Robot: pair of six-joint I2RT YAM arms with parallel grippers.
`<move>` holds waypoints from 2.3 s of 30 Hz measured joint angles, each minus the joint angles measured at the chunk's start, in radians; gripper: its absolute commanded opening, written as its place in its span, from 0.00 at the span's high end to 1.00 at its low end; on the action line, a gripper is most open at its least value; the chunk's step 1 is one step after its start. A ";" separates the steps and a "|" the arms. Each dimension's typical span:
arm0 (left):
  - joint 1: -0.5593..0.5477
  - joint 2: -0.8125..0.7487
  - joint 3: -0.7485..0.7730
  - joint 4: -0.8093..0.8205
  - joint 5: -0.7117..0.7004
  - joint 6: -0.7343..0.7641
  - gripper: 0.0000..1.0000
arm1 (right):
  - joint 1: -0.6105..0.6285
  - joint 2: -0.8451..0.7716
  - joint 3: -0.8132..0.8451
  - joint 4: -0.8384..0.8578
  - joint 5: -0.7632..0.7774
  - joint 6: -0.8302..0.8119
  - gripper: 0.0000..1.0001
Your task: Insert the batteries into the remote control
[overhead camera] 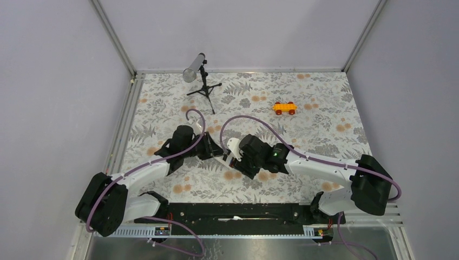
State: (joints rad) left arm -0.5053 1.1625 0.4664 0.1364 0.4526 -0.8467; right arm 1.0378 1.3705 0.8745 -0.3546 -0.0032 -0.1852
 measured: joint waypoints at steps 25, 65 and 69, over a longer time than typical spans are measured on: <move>-0.040 0.027 0.074 -0.032 0.016 0.044 1.00 | 0.000 0.101 0.091 0.023 0.024 0.064 0.57; -0.040 0.038 0.097 -0.067 0.056 0.057 1.00 | 0.000 0.110 0.097 0.032 0.035 0.063 0.57; -0.040 0.038 0.097 -0.066 0.060 0.058 1.00 | 0.000 0.122 0.105 0.031 0.035 0.063 0.57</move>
State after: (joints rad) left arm -0.5453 1.2003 0.5629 0.0708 0.5125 -0.7891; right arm 1.0382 1.4929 0.9791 -0.3237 0.0322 -0.1223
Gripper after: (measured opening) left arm 0.221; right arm 0.567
